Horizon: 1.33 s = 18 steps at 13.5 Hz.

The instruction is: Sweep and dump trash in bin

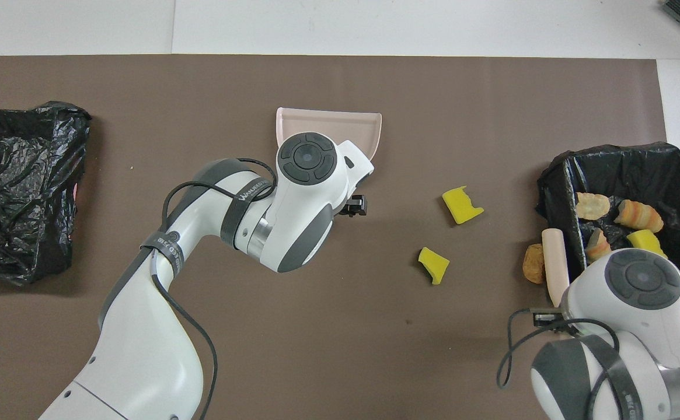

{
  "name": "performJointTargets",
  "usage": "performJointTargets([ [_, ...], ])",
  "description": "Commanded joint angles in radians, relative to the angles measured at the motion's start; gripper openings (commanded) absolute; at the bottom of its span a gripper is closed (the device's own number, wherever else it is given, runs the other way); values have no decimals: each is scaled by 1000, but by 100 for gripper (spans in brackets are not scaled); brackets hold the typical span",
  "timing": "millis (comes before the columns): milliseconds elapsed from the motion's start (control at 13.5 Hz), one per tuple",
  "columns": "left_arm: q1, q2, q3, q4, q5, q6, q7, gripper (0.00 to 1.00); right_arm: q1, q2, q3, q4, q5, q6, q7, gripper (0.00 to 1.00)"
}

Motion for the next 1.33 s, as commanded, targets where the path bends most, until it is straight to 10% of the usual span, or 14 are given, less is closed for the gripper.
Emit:
performJointTargets([
  [0,-10,-15,17,-13,23,-3,-14,100,-6,-18,16,-40,1,58,-29,0],
  [148,-9,-24,18,-8,44,-28,-14,100,11,-7,17,-34,42,78,-26,0],
  [370,-7,-26,16,-7,46,-45,-12,12,53,31,17,7,130,94,-28,0],
  [444,-7,-29,19,-7,46,-46,-9,0,78,43,17,27,176,89,-25,0],
  [814,8,-96,25,-13,82,-121,70,0,164,123,22,246,88,-116,41,0],
  [1257,181,-373,25,-166,82,-405,660,0,-7,88,14,157,9,-37,-164,0],
])
